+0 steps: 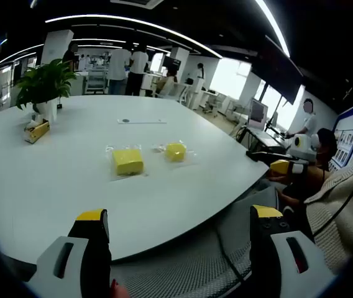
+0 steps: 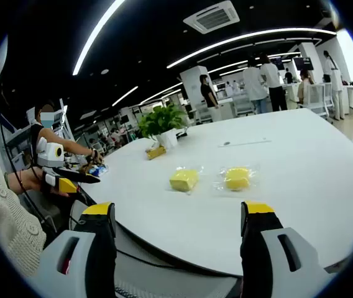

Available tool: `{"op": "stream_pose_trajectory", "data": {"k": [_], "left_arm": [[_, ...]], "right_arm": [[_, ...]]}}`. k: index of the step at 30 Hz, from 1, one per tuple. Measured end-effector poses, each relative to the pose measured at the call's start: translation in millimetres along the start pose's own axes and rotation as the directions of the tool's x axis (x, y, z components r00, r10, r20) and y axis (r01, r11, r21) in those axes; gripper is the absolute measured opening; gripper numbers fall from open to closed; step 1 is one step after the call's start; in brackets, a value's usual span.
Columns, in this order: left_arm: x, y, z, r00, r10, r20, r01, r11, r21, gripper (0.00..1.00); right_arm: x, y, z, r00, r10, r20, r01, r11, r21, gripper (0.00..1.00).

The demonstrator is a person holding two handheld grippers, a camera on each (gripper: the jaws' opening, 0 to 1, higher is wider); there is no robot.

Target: Compare the silicone blocks by pressing each to a similar depth, holding the contact briefly, and releasing to observe deformation and rebound differences across the visible hardness samples.

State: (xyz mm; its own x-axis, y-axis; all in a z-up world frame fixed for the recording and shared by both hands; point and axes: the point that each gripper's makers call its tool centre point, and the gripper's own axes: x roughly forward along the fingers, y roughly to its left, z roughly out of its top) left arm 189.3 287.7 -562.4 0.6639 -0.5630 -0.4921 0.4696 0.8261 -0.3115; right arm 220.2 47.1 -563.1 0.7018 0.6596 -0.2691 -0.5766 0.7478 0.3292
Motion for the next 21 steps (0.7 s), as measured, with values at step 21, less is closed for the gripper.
{"op": "stream_pose_trajectory", "data": {"k": [21], "left_arm": [[-0.1,-1.5,5.5,1.000,0.002,0.001,-0.002,1.000,0.012,0.94]], "right_arm": [[6.0,0.4,3.3,1.000,0.024,-0.009,-0.024,1.000,-0.013,0.78]]}}
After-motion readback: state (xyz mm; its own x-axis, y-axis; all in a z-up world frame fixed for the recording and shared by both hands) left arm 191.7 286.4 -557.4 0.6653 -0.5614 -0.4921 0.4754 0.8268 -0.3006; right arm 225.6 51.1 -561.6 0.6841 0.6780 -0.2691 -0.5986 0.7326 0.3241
